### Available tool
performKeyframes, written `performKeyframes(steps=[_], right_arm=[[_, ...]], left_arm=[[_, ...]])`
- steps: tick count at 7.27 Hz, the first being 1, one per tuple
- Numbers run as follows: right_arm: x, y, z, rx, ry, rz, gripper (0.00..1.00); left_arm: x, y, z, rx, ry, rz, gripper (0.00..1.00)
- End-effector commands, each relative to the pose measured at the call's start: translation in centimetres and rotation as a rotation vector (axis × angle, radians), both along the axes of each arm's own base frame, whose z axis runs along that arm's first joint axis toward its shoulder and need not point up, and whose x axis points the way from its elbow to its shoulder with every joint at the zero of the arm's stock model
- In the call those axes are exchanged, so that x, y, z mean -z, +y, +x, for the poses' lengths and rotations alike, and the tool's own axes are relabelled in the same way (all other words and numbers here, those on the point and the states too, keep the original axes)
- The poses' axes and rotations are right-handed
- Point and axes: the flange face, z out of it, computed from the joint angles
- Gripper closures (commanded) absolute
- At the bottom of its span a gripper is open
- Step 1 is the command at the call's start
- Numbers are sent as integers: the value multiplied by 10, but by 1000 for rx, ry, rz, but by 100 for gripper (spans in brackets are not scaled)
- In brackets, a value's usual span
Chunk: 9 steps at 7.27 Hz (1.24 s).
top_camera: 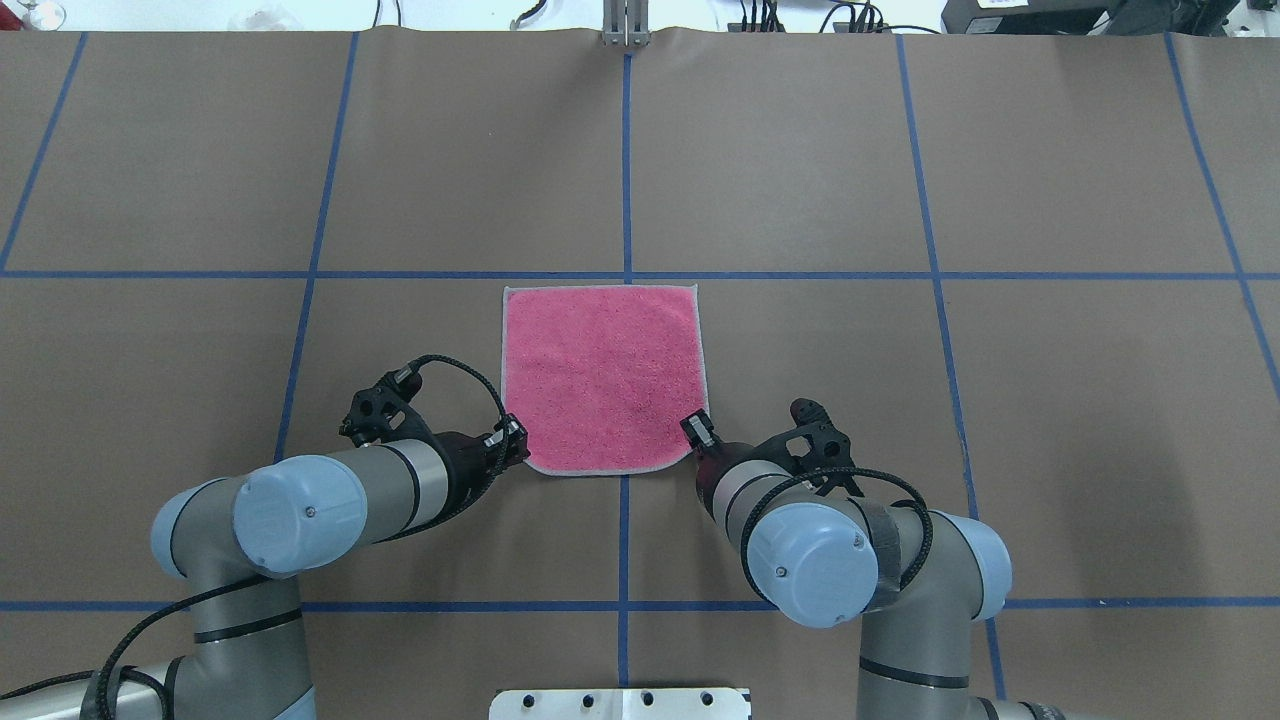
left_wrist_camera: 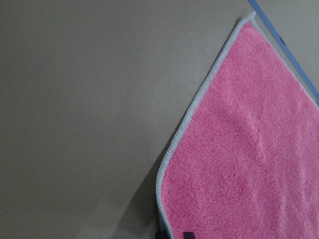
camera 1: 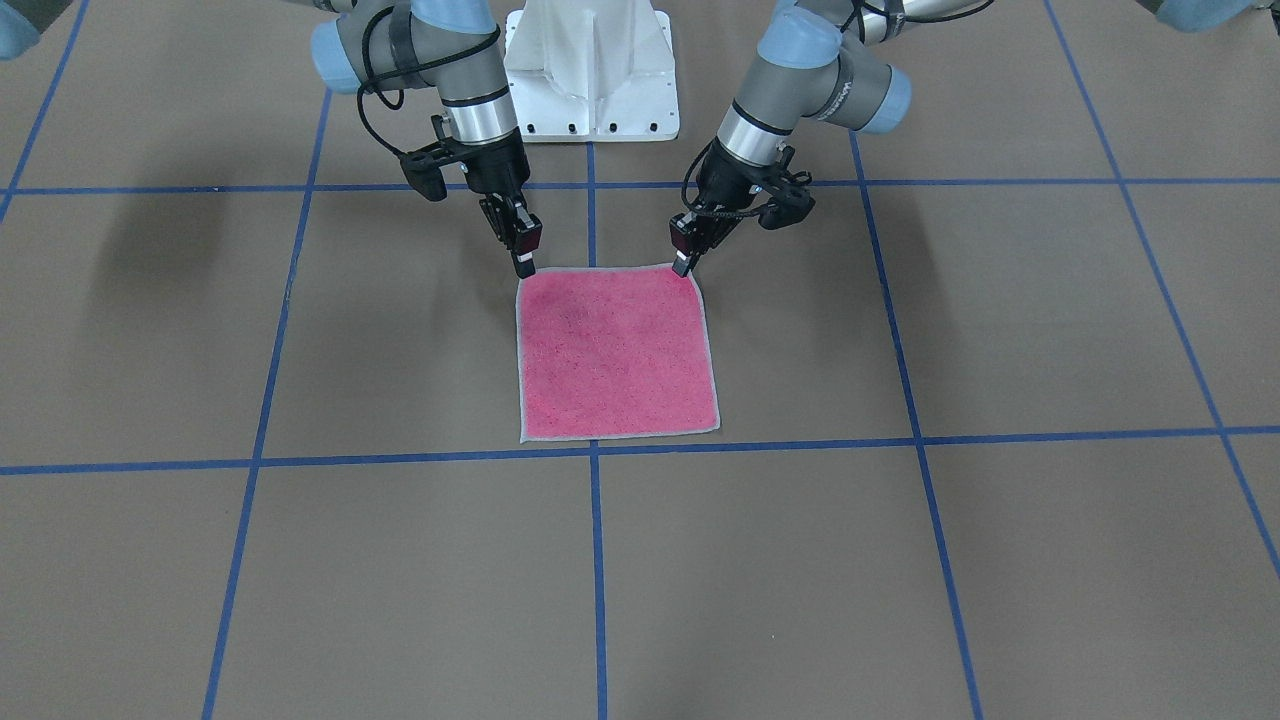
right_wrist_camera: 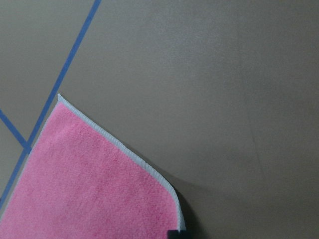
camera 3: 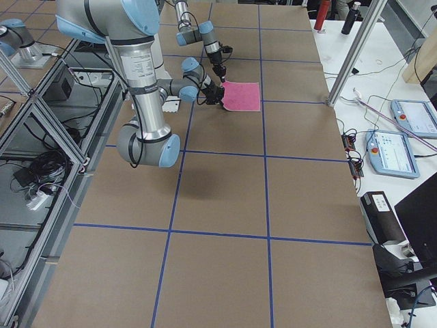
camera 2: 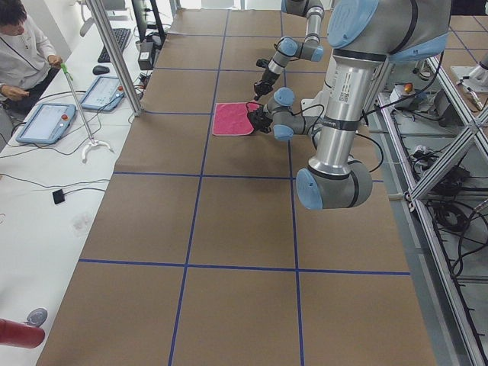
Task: Fold towel twice with both arms
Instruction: 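Lift the near edge with both grippers and fold it away from the robot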
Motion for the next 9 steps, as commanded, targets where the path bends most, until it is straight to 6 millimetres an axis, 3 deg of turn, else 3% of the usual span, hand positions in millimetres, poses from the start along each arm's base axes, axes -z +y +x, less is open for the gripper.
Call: performKeyframes(steps=[1, 4, 5, 6, 7, 9], right_arm=[[22, 1, 21, 2, -42, 19, 100], [37, 25, 57, 31, -97, 29, 100], [40, 29, 69, 34, -112, 32, 100], [42, 30, 67, 38, -113, 33, 100], [35, 26, 61, 33, -94, 32, 100], [25, -9, 58, -22, -57, 34, 100]], left_arm=[[15, 2, -10, -1, 31, 8, 100], [46, 18, -55, -8, 114, 31, 100], [54, 19, -60, -8, 133, 35, 100], [54, 18, -58, -8, 128, 34, 100], [52, 18, -54, -10, 121, 32, 100], [56, 5, -52, 16, 70, 19, 100]])
